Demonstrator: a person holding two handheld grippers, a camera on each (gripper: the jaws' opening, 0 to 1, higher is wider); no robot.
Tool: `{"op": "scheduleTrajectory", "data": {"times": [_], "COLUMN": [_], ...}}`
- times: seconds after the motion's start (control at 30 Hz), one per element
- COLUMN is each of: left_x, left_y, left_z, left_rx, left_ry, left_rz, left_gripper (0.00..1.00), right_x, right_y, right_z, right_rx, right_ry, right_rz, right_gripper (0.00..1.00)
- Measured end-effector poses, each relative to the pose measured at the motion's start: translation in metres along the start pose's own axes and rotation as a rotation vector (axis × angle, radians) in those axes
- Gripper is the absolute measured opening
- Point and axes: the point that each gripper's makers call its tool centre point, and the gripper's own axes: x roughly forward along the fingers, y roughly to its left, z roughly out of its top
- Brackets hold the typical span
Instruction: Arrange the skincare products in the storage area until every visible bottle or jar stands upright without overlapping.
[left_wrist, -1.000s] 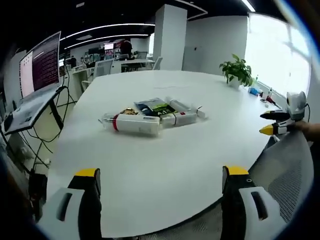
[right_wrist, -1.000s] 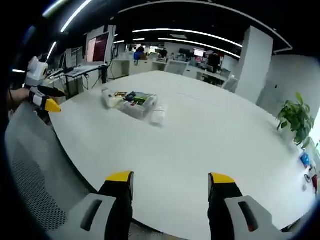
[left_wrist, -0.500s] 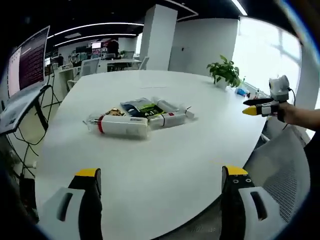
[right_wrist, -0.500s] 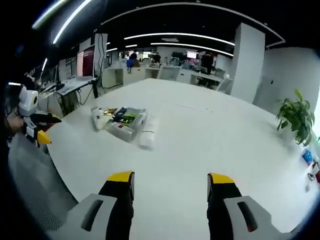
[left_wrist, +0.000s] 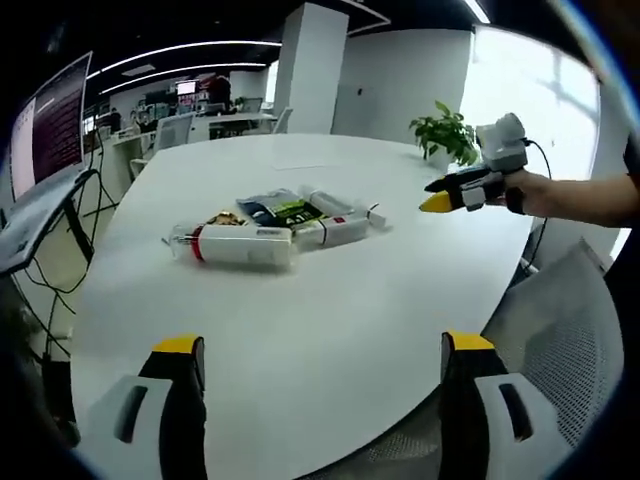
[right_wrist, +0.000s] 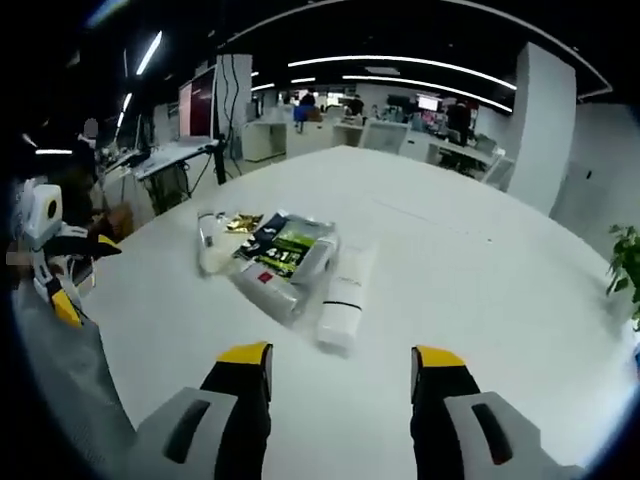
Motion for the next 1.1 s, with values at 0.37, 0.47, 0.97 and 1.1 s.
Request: {"op": "scheduleTrajectory", "data": {"times": [0.37, 0.47, 0.97, 1.1], "left_x": [0.002, 0.003, 0.004, 0.004], "left_y": [-0.001, -0.001, -0.003, -0.002], "left_z": [-0.006, -0.007, -0.013, -0.015], "left_rx": [0.02, 0.019, 0.021, 0.018], "left_ry": [0.032, 0.035, 0.063, 0.07], "left_rz": [-0.003, -0.005, -0.02, -0.017], "left_gripper": [0.89, 0.89, 0.88, 0.87], "right_x": [0.056, 0.068, 0.127, 0.136], "right_y": [-0.017, -0.019, -0.024, -0.02], "right_z": [0.027, 0.032, 0.037, 0.038], "right_rx": [0.053, 0.071, 0.154, 0.13], "right_ry": [0.066, 0.075, 0.142, 0.176], "right_rz": [-0.01, -0.003, 0.02, 0.021], "right_gripper": [0.53, 0.53, 0.49, 0.45]}}
